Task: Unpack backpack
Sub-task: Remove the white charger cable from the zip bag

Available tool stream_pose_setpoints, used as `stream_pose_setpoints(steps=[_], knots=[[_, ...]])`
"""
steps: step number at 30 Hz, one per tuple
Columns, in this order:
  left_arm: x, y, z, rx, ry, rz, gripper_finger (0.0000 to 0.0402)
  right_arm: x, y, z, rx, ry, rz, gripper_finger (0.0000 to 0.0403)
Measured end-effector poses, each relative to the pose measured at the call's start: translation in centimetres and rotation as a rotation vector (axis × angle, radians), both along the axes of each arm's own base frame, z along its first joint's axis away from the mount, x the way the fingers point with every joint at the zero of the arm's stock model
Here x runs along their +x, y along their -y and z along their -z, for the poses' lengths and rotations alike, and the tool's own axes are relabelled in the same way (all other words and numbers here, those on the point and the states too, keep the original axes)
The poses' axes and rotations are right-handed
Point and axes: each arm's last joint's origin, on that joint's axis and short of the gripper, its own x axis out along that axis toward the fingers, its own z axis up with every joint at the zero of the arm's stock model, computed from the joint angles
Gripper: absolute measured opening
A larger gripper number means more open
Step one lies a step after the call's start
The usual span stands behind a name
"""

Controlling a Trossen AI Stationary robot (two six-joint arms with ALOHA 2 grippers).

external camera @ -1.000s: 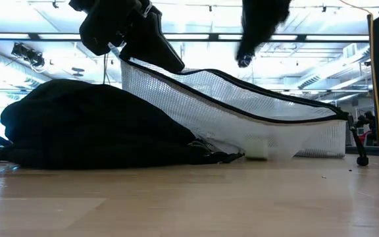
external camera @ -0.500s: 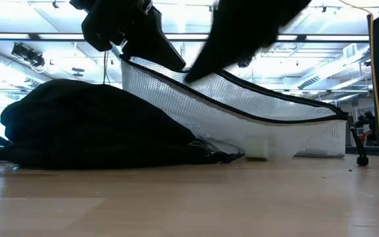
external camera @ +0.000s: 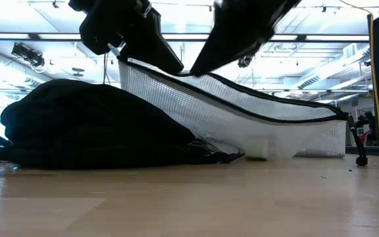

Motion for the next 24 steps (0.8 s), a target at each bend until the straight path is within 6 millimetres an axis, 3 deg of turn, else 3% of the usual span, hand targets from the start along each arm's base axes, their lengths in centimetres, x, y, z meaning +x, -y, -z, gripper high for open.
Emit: stream_pose_setpoints(steps=[6,17,24], knots=[[0.0,0.0,0.0,0.002,-0.003,0.000,0.0035,-1.1,-0.4,0.1,-0.040,0.000,0.099,0.0001],[0.0,0.0,0.0,-0.001,0.003,0.000,0.0035,-3.5,4.6,5.9,-0.051,-0.166,0.331,0.0004],[0.0,0.0,0.0,0.003,-0.001,0.002,0.0035,-4.2,6.2,7.5,-0.035,-0.188,0.402,0.0005]])
